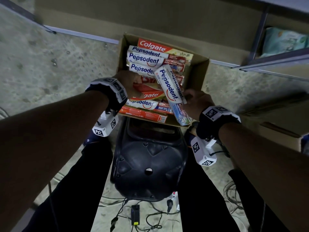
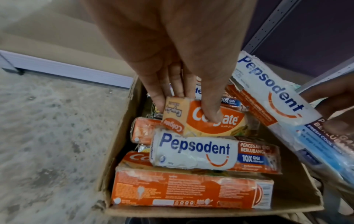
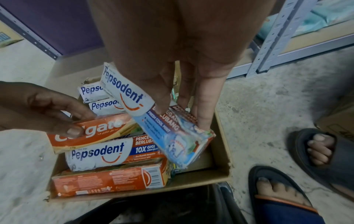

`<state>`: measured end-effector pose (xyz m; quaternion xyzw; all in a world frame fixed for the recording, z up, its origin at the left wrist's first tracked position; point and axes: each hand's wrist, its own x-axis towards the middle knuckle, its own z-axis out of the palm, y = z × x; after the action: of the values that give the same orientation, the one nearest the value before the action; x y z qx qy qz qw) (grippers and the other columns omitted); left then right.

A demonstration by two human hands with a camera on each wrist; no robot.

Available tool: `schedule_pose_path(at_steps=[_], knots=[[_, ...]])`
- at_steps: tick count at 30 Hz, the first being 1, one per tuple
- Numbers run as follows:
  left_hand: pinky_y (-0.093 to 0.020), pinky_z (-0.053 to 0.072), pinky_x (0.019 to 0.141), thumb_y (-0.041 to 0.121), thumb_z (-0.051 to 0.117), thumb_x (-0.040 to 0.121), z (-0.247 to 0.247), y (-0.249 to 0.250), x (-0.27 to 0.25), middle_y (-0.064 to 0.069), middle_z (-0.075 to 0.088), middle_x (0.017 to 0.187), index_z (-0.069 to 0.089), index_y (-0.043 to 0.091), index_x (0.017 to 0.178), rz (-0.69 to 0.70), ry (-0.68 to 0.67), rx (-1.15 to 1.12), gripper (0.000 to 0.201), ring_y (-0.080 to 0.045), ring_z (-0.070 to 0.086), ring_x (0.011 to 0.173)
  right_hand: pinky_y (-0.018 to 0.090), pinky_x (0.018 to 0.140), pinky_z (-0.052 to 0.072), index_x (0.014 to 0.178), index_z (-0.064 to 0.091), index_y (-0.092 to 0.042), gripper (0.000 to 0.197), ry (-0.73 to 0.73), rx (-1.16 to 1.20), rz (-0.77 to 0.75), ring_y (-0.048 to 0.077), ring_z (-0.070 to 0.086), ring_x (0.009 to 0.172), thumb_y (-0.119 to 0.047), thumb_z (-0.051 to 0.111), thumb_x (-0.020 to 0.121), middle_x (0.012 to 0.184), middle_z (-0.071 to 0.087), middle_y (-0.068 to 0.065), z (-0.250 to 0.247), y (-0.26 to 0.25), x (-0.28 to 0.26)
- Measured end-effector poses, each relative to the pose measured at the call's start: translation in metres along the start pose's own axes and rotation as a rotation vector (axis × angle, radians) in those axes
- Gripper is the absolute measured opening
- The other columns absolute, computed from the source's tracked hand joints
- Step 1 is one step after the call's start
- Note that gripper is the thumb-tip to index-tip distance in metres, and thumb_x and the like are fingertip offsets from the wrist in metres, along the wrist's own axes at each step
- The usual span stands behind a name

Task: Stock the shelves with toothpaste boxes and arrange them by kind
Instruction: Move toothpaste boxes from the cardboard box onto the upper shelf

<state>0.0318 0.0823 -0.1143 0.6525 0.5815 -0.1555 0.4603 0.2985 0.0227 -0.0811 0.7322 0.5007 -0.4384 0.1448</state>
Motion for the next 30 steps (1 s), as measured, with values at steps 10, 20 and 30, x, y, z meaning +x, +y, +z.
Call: schedule_pose_path(at_steps=[10, 20, 30], knots=[[-0.022, 0.042, 0.069, 0.065, 0.072, 0.069, -0.023, 0.002, -0.052, -0.003, 0.074, 0.095, 0.076, 0.028, 0.102, -0.046, -0.050, 0.095, 0.050, -0.024, 0.065, 0.084, 0.026, 0.082, 0.052, 0.121, 0.064, -0.029, 0.042, -0.045, 0.099, 0.111, 0.026, 0.067, 0.102, -0.028, 0.075, 0.080, 0.119, 0.068, 0.003, -0.019, -0.008, -0.049], [-0.047, 0.056, 0.087, 0.028, 0.080, 0.079, -0.018, -0.011, -0.102, -0.018, 0.072, 0.097, 0.070, 0.015, 0.091, -0.291, -0.005, -0.448, 0.021, -0.031, 0.070, 0.093, 0.049, 0.073, 0.061, 0.113, 0.067, -0.025, 0.036, -0.138, 0.530, 0.292, 0.033, 0.071, 0.089, -0.013, 0.074, 0.080, 0.106, 0.072, 0.010, -0.025, -0.026, -0.057], [-0.031, 0.059, 0.065, 0.017, 0.073, 0.086, 0.016, -0.011, -0.073, -0.003, 0.062, 0.098, 0.058, 0.017, 0.097, -0.418, -0.029, -0.818, 0.019, -0.018, 0.063, 0.085, 0.054, 0.077, 0.059, 0.098, 0.067, -0.023, 0.018, -0.225, 0.700, 0.350, 0.037, 0.070, 0.093, -0.008, 0.069, 0.089, 0.107, 0.072, 0.013, 0.003, -0.032, -0.017]])
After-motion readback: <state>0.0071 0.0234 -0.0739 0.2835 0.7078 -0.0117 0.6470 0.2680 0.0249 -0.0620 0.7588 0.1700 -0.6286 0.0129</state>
